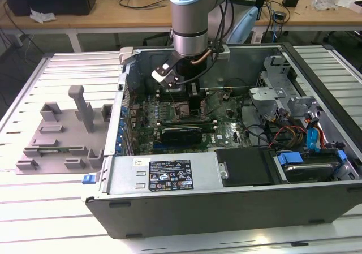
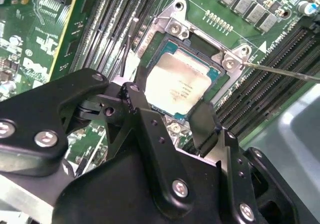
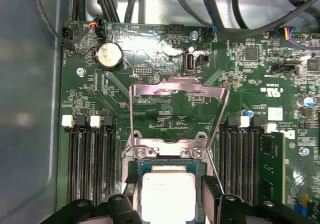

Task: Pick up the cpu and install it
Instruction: 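Place the cpu into insertion slot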

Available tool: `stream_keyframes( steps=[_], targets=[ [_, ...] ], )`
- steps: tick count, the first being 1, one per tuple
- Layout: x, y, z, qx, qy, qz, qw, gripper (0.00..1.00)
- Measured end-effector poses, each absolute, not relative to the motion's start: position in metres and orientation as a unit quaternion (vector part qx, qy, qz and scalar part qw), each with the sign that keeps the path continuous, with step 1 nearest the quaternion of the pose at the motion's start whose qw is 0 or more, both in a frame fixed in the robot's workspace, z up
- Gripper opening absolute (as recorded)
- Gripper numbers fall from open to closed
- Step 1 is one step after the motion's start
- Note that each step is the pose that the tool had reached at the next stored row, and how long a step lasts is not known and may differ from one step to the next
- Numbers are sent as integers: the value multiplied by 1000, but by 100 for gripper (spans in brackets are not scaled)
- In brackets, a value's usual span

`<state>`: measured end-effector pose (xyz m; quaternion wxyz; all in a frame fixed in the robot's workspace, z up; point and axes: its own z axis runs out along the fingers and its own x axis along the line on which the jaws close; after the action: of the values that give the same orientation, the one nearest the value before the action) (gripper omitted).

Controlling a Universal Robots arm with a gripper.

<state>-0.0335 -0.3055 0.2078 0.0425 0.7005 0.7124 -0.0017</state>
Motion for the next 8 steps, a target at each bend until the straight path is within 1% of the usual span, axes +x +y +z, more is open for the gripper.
stream_keyframes(
  steps=[2,8],
  targets=[
    [-33,-306,213,700,712,-2,43,61],
    [-33,-306,214,700,712,-2,43,61]
  ],
)
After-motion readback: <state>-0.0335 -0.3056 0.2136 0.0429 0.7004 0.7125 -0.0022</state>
